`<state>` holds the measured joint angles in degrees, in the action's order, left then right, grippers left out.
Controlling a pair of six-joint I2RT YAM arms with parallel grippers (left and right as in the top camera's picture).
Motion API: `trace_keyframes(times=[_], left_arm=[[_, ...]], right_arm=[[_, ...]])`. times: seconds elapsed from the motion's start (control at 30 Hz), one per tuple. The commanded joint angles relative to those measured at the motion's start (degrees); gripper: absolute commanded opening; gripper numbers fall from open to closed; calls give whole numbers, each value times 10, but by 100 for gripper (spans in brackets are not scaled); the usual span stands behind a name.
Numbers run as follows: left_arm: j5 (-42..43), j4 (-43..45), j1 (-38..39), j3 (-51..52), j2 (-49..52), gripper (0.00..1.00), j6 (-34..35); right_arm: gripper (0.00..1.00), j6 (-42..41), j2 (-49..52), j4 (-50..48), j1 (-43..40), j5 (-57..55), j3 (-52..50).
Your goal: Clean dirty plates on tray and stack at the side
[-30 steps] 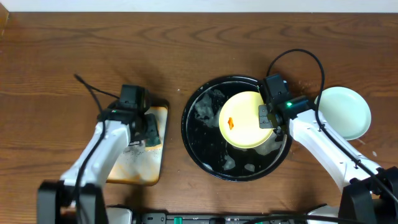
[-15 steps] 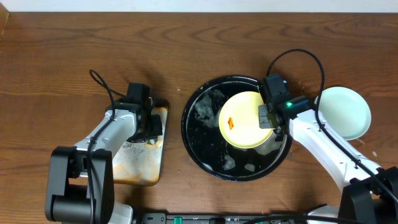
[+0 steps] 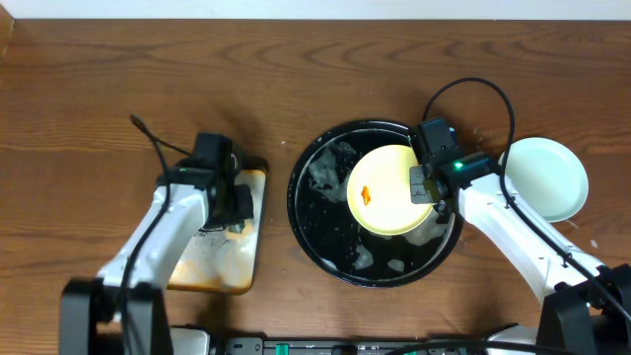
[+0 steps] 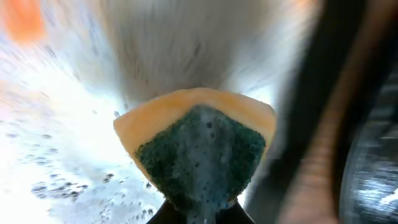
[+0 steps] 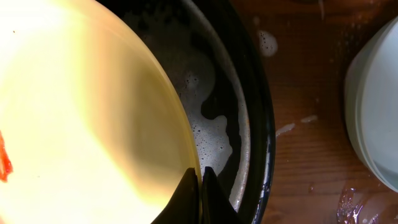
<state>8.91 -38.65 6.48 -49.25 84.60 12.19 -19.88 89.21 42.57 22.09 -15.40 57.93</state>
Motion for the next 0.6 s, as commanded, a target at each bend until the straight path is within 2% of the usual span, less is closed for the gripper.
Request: trace_keyframes(times=[0.0,0.1,0.2,0.3,0.33,0.4,0.57], left_arm=[[20,0,0,-24,-34,7,5],[10,-11,0,-24,-37,8,5],[-45,-40,0,-21,-27,8,5],[-88,-46,0,-11,-12,16,8],[-90,-43,0,-8,-4,17,10],[-90,-39,0,-6,16,26,18],[-78,-40,0,-6,55,36,20]], right_arm=[[1,7,-4,0,-2,-9,5],[1,7,-4,0,-1,-9,5],[1,7,-4,0,-1,-9,5],[1,7,-5,0,-2,-9,5],[1,7,-4,-1,-2,-9,5],[1,7,-5,-2,-2,-9,5],[1,7,-5,-1,-1,-8,5]])
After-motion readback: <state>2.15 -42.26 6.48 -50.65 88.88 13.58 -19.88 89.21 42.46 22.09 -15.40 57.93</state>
